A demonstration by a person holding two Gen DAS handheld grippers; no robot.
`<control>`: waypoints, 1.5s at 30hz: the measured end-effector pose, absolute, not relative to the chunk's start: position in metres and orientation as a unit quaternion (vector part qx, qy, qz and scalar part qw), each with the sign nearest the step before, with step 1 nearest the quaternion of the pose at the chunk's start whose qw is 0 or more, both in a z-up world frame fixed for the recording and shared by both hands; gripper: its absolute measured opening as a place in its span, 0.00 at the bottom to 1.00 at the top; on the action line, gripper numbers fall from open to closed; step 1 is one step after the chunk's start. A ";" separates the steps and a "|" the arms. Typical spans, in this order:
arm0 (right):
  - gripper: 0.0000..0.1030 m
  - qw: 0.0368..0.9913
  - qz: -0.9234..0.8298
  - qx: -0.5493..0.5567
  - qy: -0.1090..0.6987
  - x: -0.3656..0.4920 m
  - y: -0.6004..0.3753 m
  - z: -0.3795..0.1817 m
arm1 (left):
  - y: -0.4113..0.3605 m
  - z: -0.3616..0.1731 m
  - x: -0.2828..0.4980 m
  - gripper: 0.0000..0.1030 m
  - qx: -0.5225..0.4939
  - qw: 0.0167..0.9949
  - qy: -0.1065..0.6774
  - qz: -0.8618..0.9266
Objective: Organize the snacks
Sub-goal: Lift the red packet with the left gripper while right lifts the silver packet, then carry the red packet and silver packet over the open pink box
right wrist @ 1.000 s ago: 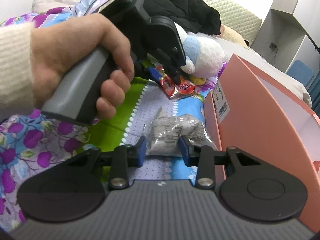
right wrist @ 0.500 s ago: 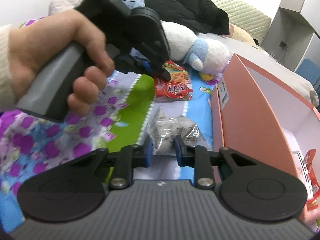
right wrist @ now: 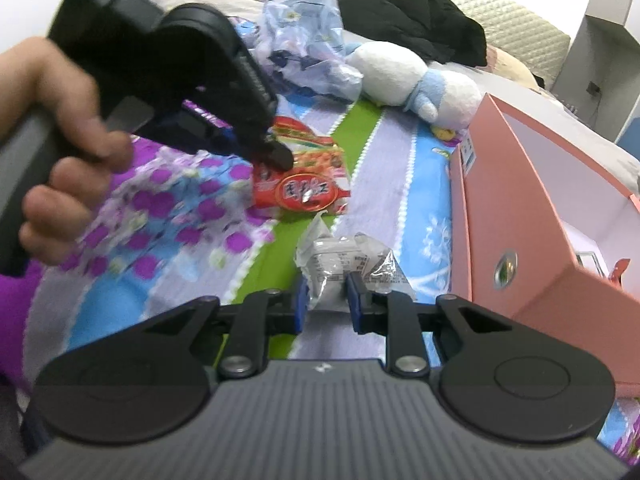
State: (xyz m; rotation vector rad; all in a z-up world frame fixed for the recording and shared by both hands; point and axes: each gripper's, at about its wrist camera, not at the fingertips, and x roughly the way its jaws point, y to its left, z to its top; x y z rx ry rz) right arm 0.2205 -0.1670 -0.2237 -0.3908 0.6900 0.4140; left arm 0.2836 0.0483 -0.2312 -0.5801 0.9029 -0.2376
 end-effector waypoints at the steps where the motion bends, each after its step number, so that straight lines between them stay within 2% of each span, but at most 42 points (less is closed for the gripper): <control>1: 0.24 0.899 0.205 -0.195 0.333 0.215 -0.167 -0.224 | 0.051 -0.229 0.272 0.07 -0.276 0.852 0.430 -0.112; 7: 0.24 0.894 0.209 -0.201 0.340 0.189 -0.173 -0.219 | 0.060 -0.215 0.220 0.07 -0.269 0.855 0.434 -0.093; 13: 0.25 0.898 0.210 -0.164 0.350 0.185 -0.184 -0.215 | 0.067 -0.225 0.194 0.11 -0.273 0.843 0.458 -0.074; 15: 0.35 0.899 0.217 -0.146 0.351 0.185 -0.188 -0.214 | 0.068 -0.227 0.187 0.19 -0.278 0.838 0.465 -0.064; 17: 0.55 0.902 0.213 -0.122 0.354 0.185 -0.193 -0.211 | 0.068 -0.225 0.184 0.51 -0.275 0.837 0.470 -0.061; 19: 0.59 0.908 0.208 -0.101 0.351 0.183 -0.198 -0.209 | 0.067 -0.221 0.178 0.68 -0.260 0.841 0.471 -0.062; 23: 0.64 0.908 0.195 -0.017 0.370 0.190 -0.211 -0.206 | 0.070 -0.211 0.172 0.81 -0.237 0.851 0.464 -0.063; 26: 0.63 0.904 0.177 0.061 0.385 0.199 -0.223 -0.209 | 0.073 -0.204 0.172 0.82 -0.219 0.858 0.460 -0.068; 30: 0.64 0.903 0.147 0.097 0.391 0.214 -0.226 -0.214 | 0.068 -0.194 0.178 0.83 -0.185 0.869 0.449 -0.097; 32: 0.63 0.901 0.145 0.116 0.392 0.222 -0.225 -0.216 | 0.061 -0.193 0.182 0.87 -0.159 0.872 0.453 -0.100; 43: 0.63 0.864 0.123 0.161 0.461 0.251 -0.222 -0.243 | 0.023 -0.207 0.194 0.97 -0.044 0.880 0.452 -0.137; 45: 0.56 0.871 0.125 0.143 0.452 0.249 -0.219 -0.239 | 0.018 -0.210 0.196 0.98 -0.011 0.882 0.454 -0.129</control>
